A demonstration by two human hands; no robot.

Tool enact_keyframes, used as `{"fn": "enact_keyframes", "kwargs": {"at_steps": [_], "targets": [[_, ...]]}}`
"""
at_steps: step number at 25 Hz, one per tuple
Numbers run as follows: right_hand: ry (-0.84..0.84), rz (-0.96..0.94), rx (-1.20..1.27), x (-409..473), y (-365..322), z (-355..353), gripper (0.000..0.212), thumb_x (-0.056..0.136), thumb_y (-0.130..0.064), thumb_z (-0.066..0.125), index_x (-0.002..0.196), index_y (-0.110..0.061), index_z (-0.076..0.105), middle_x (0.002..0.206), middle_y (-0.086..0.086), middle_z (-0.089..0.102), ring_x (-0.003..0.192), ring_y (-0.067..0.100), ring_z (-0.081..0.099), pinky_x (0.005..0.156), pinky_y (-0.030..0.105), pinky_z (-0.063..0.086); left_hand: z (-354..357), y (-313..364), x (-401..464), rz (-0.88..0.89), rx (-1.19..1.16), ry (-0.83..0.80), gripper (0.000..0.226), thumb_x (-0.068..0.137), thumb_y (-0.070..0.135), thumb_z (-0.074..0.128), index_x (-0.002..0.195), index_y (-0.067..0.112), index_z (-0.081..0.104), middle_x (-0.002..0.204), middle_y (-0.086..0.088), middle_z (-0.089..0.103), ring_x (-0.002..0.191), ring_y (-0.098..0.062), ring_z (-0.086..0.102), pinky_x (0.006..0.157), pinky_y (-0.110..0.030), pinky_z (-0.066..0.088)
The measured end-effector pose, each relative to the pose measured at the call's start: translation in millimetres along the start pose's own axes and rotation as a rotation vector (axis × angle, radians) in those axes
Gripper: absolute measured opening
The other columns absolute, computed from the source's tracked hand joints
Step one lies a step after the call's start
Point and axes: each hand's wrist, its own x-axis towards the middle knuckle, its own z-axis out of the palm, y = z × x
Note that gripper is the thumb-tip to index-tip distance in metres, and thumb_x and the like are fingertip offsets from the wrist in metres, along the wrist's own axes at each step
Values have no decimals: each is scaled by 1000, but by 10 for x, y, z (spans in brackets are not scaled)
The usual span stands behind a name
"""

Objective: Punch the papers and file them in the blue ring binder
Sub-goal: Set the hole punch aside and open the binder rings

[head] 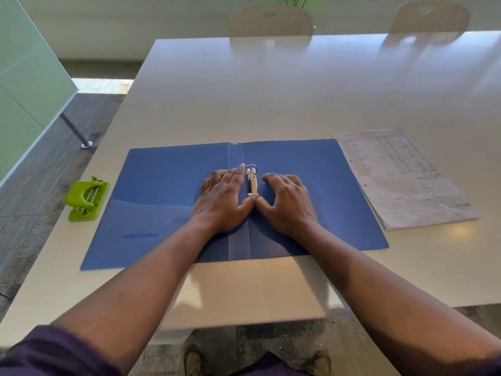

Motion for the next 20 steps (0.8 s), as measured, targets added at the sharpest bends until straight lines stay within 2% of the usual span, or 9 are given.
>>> {"fn": "enact_keyframes", "kwargs": {"at_steps": [6, 9, 12, 14, 16, 18, 20], "targets": [[-10, 35, 55, 6, -18, -5, 56, 91, -45, 58, 141, -20, 53, 135, 5, 64, 131, 26, 47, 106, 43, 39, 13, 2, -7, -7, -15, -3, 78, 97, 49, 44, 162, 16, 15, 163, -3, 31, 148, -21, 21, 119, -41, 19], [-28, -18, 10, 9, -16, 9, 52, 93, -41, 54, 142, -22, 53, 138, 1, 63, 132, 25, 46, 105, 43, 38, 18, -16, 2, -12, -10, -17, 81, 93, 50, 36, 162, 15, 13, 163, -4, 30, 149, -21, 20, 119, -41, 18], [-24, -12, 25, 8, 4, 15, 52, 93, -43, 54, 140, -21, 56, 139, -1, 63, 132, 23, 47, 105, 43, 39, 17, -28, 3, -7, -17, -23, 80, 96, 49, 42, 163, 21, 8, 164, 0, 27, 149, -20, 19, 119, -41, 18], [-24, -7, 19, 14, 12, 17, 51, 92, -46, 53, 136, -21, 59, 138, -2, 64, 132, 22, 48, 106, 42, 40, 10, -39, -9, 18, -16, -24, 79, 97, 49, 44, 163, 32, 4, 165, 5, 24, 148, -20, 20, 118, -41, 18], [-22, -14, 11, 11, 19, 10, 47, 92, -47, 54, 131, -22, 64, 138, -4, 65, 132, 21, 48, 104, 41, 40, 3, -37, -11, 40, 15, -31, 70, 96, 52, 41, 160, 42, 14, 166, 4, 21, 149, -21, 17, 119, -43, 18], [-18, -27, 12, -2, 14, -5, 40, 94, -45, 57, 126, -25, 69, 138, -7, 64, 131, 20, 48, 102, 40, 40, -3, -29, -11, 34, 40, -49, 60, 98, 54, 41, 156, 45, 29, 168, 2, 16, 151, -22, 13, 120, -45, 16], [-27, -31, 19, -3, 4, -19, 37, 95, -43, 58, 125, -26, 71, 139, -8, 64, 131, 19, 47, 102, 40, 39, -5, -37, -11, 23, 47, -54, 57, 98, 55, 42, 154, 46, 33, 169, 2, 12, 152, -24, 10, 121, -46, 14]]}}
